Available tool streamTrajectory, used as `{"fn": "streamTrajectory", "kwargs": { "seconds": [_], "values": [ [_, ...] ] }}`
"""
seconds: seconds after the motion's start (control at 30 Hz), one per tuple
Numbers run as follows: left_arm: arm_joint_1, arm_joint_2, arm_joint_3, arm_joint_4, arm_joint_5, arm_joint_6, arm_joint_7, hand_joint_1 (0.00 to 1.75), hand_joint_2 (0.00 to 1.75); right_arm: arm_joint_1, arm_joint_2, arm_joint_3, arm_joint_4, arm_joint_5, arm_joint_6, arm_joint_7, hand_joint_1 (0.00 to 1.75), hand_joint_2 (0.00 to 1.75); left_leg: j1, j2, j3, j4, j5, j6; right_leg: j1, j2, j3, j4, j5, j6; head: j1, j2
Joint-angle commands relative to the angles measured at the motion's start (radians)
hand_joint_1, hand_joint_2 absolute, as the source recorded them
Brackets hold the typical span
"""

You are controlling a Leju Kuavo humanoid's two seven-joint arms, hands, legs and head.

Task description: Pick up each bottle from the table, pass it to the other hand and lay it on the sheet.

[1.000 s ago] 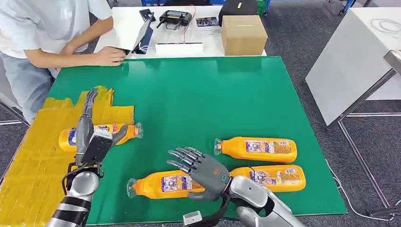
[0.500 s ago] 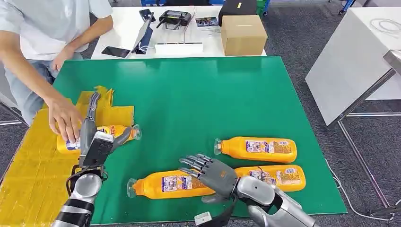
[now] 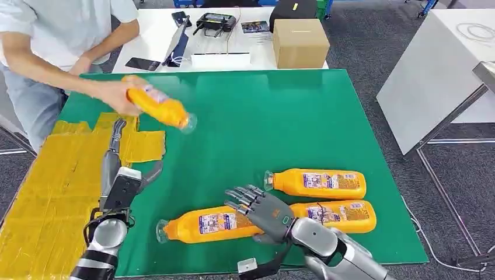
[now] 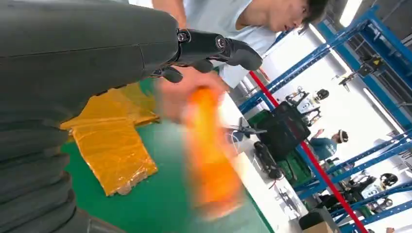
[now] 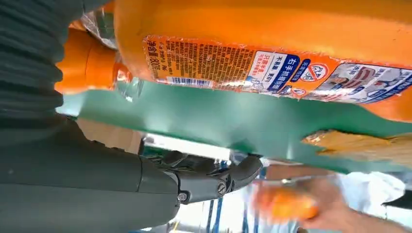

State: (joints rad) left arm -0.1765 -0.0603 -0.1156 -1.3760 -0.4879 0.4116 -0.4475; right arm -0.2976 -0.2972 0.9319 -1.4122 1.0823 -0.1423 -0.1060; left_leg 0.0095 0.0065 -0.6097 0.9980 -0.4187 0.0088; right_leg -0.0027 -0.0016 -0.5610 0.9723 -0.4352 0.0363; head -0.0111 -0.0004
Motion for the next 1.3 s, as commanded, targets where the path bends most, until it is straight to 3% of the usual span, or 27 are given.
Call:
{"fn": "streamTrajectory", "kwargs": {
  "seconds": [0.03, 0.23, 0.6, 0.9, 1.3],
  "values": [
    [0.002, -0.01, -0.004, 0.003, 0.003, 0.003, 0.013, 0.0, 1.75, -0.002, 0.073, -0.042, 0.082, 0.061, -0.049, 0.053, 0.0, 1.75, 0.0, 0.0, 0.003, -0.001, -0.001, 0.0, 0.0, 0.0, 0.003, -0.001, -0.001, 0.0, 0.0, 0.0],
    [0.021, -0.015, -0.007, -0.017, -0.006, -0.003, 0.027, 0.0, 1.75, 0.051, 0.151, -0.127, 0.059, 0.109, -0.096, 0.09, 0.0, 1.75, 0.0, 0.0, 0.007, -0.001, -0.003, 0.0, 0.0, 0.001, 0.006, -0.001, -0.002, -0.001, 0.0, 0.0],
    [0.003, -0.019, -0.024, 0.012, 0.003, -0.013, 0.029, 0.0, 1.75, -0.028, 0.221, -0.136, 0.276, 0.084, -0.027, 0.097, 0.0, 1.75, 0.0, 0.001, 0.003, -0.001, -0.001, 0.0, 0.0, 0.001, 0.003, -0.001, 0.0, 0.0, 0.0, 0.0],
    [-0.013, -0.018, -0.04, 0.043, 0.023, -0.017, 0.022, 0.0, 1.75, -0.082, 0.248, -0.105, 0.419, 0.021, 0.03, 0.083, 0.0, 1.75, 0.0, 0.0, 0.005, -0.002, -0.001, 0.0, 0.0, 0.001, 0.005, -0.002, -0.001, -0.001, 0.0, 0.0],
    [-0.022, -0.022, -0.051, 0.06, 0.034, -0.02, 0.018, 0.0, 1.75, -0.121, 0.269, -0.086, 0.464, 0.004, 0.04, 0.078, 0.0, 1.75, 0.0, -0.001, 0.006, -0.001, -0.001, 0.0, 0.0, 0.0, 0.006, -0.001, -0.001, -0.001, 0.0, 0.0]
  ]
}}
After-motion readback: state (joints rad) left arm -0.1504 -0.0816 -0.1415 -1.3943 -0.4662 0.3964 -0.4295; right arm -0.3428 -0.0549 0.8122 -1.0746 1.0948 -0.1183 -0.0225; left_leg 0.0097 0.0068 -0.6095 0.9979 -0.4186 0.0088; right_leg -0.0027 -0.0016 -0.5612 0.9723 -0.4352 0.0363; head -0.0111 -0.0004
